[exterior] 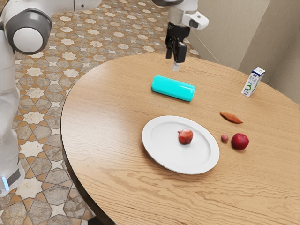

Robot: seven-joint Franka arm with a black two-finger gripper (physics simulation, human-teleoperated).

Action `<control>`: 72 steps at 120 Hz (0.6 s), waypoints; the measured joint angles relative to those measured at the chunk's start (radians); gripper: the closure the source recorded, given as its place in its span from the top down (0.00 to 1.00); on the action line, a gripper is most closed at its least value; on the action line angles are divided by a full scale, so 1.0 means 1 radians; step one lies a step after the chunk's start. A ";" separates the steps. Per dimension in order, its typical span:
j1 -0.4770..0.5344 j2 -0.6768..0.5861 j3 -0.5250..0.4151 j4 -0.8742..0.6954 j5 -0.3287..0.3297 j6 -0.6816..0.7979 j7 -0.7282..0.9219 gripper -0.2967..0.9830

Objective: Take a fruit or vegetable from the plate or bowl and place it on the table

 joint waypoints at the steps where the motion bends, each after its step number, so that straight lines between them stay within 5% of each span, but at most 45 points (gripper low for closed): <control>1: 0.000 0.000 0.000 0.000 0.000 0.001 0.001 0.77; 72: 0.003 0.003 -0.005 0.000 0.004 0.035 0.029 0.77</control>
